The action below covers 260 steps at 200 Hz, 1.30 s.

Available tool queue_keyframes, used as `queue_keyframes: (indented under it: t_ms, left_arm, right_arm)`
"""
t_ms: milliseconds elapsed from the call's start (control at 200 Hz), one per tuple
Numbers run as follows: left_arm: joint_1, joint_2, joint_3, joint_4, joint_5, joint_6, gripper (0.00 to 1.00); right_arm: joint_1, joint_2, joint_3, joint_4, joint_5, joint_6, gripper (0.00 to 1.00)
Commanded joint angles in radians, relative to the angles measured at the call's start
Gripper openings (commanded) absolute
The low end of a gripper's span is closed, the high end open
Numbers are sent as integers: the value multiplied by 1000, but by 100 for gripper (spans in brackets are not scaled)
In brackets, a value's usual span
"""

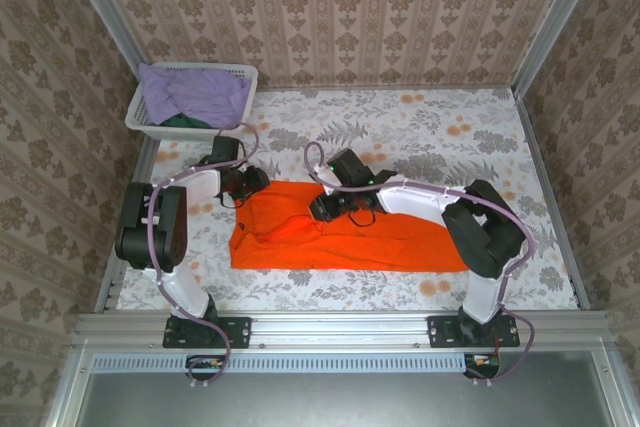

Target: Fold and stack the t-shirts

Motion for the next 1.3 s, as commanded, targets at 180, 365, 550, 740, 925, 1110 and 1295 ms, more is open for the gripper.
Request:
queue_keyframes:
  t_ms: [180,365,550,740,925,1110,1295]
  left_arm:
    - [7,19,29,-20,-6,-10,33]
    - [7,22,30,-23,-6,-10,33]
    - [7,24,31,-25,-6,-10,33]
    - [7,22,31,-25,-8,-9,33]
    - [8,20,30,-26,-9,-12,33]
    - [8,18,28,-26,-12,-12,33]
    - [8,17,30,-27,-11,-10,33]
  right_arm:
    - [30,203,235,-88,-9,97,13]
    - [51,264,294,-131,5,85,12]
    - [57,258,252,-146,-6,65,9]
    - [64,204,163,-127,-12,50,9]
    - [65,177,109,-144,-9,32,8]
    - [64,117,56,-137,-1,24,9]
    - [44,67,25,-138,9,31,12]
